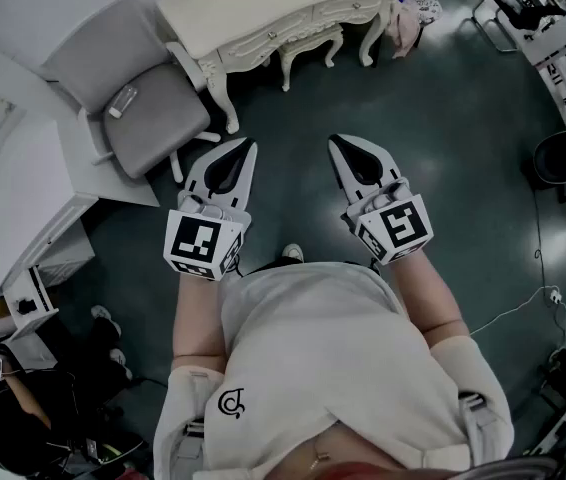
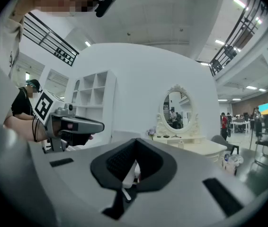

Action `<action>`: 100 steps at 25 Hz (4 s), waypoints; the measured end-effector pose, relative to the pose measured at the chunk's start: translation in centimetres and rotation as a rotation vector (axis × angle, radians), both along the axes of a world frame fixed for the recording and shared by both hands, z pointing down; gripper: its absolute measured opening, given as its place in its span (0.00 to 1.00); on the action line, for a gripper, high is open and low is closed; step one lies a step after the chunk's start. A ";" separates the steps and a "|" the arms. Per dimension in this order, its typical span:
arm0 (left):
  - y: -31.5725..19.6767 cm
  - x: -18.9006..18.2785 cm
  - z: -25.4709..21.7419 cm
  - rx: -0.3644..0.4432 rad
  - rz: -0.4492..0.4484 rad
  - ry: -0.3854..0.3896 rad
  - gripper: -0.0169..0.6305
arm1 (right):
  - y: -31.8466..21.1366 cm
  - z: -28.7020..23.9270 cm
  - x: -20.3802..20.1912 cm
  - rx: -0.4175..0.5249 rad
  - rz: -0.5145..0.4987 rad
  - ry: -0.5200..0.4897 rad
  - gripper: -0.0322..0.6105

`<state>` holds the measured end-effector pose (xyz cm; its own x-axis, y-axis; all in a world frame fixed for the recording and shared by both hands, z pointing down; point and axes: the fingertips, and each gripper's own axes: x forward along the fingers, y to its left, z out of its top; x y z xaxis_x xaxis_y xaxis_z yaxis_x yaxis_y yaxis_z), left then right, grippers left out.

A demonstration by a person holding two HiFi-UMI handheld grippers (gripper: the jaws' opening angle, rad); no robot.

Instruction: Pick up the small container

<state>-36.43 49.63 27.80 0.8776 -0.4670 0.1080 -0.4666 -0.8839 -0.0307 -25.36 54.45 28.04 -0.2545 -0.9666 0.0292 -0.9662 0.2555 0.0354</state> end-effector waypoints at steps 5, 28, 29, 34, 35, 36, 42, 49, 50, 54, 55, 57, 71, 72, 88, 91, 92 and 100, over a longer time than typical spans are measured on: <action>0.0 0.0 0.3 -0.011 0.003 -0.007 0.04 | -0.2 0.8 -0.2 -0.023 -0.007 -0.008 0.06; -5.3 4.4 2.4 -0.048 -0.059 -0.047 0.04 | -6.1 2.6 6.5 -0.015 0.050 -0.115 0.06; -6.2 5.2 2.5 -0.045 -0.068 -0.052 0.04 | -7.1 2.8 7.4 -0.018 0.042 -0.118 0.06; -12.4 10.0 2.2 -0.042 -0.128 -0.047 0.04 | -13.9 3.2 11.9 -0.030 -0.034 -0.106 0.06; -13.6 11.2 2.0 -0.043 -0.135 -0.047 0.04 | -15.4 3.0 13.2 -0.030 -0.047 -0.098 0.06; -14.9 12.6 1.7 -0.043 -0.138 -0.047 0.05 | -16.9 2.6 14.5 -0.030 -0.058 -0.085 0.06; -22.3 20.9 0.7 -0.041 -0.204 -0.039 0.04 | -24.9 1.2 22.8 -0.016 -0.127 -0.039 0.06; -28.8 27.4 0.9 -0.076 -0.283 0.004 0.04 | -32.0 1.3 29.7 -0.039 -0.199 -0.024 0.06; -29.5 28.1 1.1 -0.080 -0.287 -0.004 0.04 | -32.7 1.5 30.3 -0.043 -0.204 -0.028 0.06; -32.8 29.8 2.4 -0.097 -0.302 -0.029 0.04 | -36.1 2.6 31.8 -0.062 -0.221 -0.047 0.06; -33.9 30.1 2.7 -0.099 -0.309 -0.032 0.05 | -37.2 3.0 32.0 -0.068 -0.225 -0.051 0.06; -36.0 30.7 3.5 -0.104 -0.318 -0.037 0.05 | -39.3 3.6 32.4 -0.078 -0.235 -0.052 0.06; -57.2 34.0 7.7 -0.156 -0.293 -0.043 0.04 | -60.5 6.1 33.9 -0.135 -0.279 -0.015 0.06; -58.5 34.0 8.2 -0.165 -0.290 -0.037 0.04 | -61.8 6.6 33.9 -0.144 -0.282 -0.012 0.06; -68.9 34.4 19.1 -0.269 -0.386 -0.033 0.07 | -74.4 17.1 32.8 -0.329 -0.348 -0.021 0.06; -68.9 35.7 21.2 -0.313 -0.352 -0.031 0.29 | -75.0 19.1 33.0 -0.373 -0.356 -0.029 0.06; -68.9 36.1 21.9 -0.323 -0.344 -0.043 0.32 | -75.1 19.7 33.1 -0.388 -0.359 -0.032 0.06; -69.7 37.8 26.8 -0.356 -0.350 -0.109 0.52 | -76.2 23.5 33.8 -0.467 -0.391 -0.043 0.06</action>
